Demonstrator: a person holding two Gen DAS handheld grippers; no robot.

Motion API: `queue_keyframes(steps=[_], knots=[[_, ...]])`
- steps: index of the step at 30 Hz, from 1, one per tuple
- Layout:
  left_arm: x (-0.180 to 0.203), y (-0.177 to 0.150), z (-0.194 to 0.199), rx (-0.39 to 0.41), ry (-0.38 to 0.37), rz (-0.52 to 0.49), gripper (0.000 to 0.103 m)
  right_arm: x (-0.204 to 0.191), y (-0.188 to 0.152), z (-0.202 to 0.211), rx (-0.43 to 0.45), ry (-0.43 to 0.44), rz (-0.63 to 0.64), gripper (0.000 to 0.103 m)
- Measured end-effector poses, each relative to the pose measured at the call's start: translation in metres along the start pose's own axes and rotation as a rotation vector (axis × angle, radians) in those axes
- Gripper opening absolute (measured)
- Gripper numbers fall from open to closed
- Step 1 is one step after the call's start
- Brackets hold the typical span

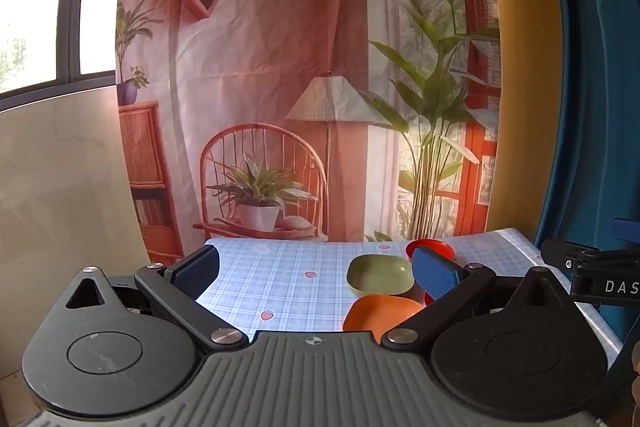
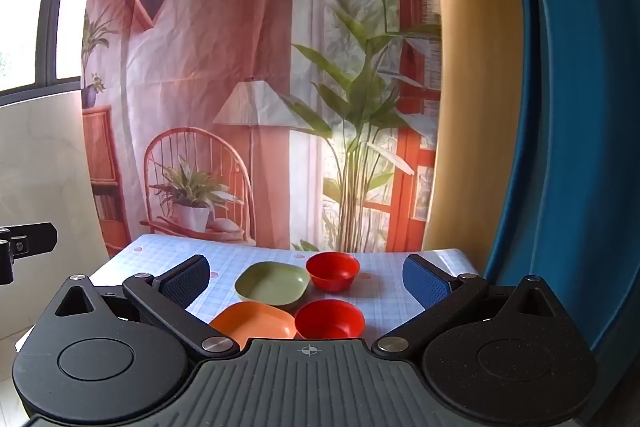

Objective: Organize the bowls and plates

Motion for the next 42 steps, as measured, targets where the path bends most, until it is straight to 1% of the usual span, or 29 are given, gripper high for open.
queue_keyframes(steps=[2, 3, 6, 9, 10, 13, 14, 30, 42], knots=[[-0.0033, 0.0002, -0.0009, -0.001, -0.003, 0.011, 0.103, 0.0001, 0.0, 0.0015, 0.003, -0.001, -0.001, 0.103], [0.0008, 0.0, -0.0005, 0.007, 0.017, -0.016, 0.103, 0.0, 0.0003, 0.0028, 0.002, -0.001, 0.0, 0.103], [0.0022, 0.0003, -0.001, 0.005, 0.016, -0.015, 0.103, 0.001, 0.0001, 0.0013, -0.014, -0.004, -0.004, 0.103], [0.004, 0.0002, 0.0, 0.003, 0.015, -0.015, 0.103, 0.0023, -0.0011, 0.0013, -0.013, -0.006, -0.008, 0.103], [0.0038, -0.0001, 0.001, 0.004, 0.014, -0.015, 0.103, 0.0061, -0.0046, 0.0084, -0.011, -0.007, -0.015, 0.103], [0.0, 0.0001, 0.0009, 0.005, 0.015, -0.016, 0.103, 0.0073, -0.0082, 0.0064, -0.012, -0.009, -0.018, 0.103], [-0.0003, 0.0003, 0.0012, 0.006, 0.016, -0.017, 0.103, 0.0057, -0.0021, 0.0056, -0.016, -0.012, -0.022, 0.103], [0.0006, -0.0003, 0.0001, 0.01, 0.037, -0.018, 0.103, 0.0058, -0.0026, 0.0033, -0.009, -0.011, -0.022, 0.103], [0.0012, -0.0003, 0.0004, 0.008, 0.037, -0.017, 0.103, 0.0066, -0.0013, 0.0034, -0.009, -0.013, -0.019, 0.103]])
Point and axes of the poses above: each gripper's, at about its wrist camera, not at the fingertips, and z roughly against the way its jaws point, x to its right, y to its top, the point moved 1 cm from there along -z, roughly the way its jaws point, and after that the axes turned 8 degrees about x, right-handed, at the moved point
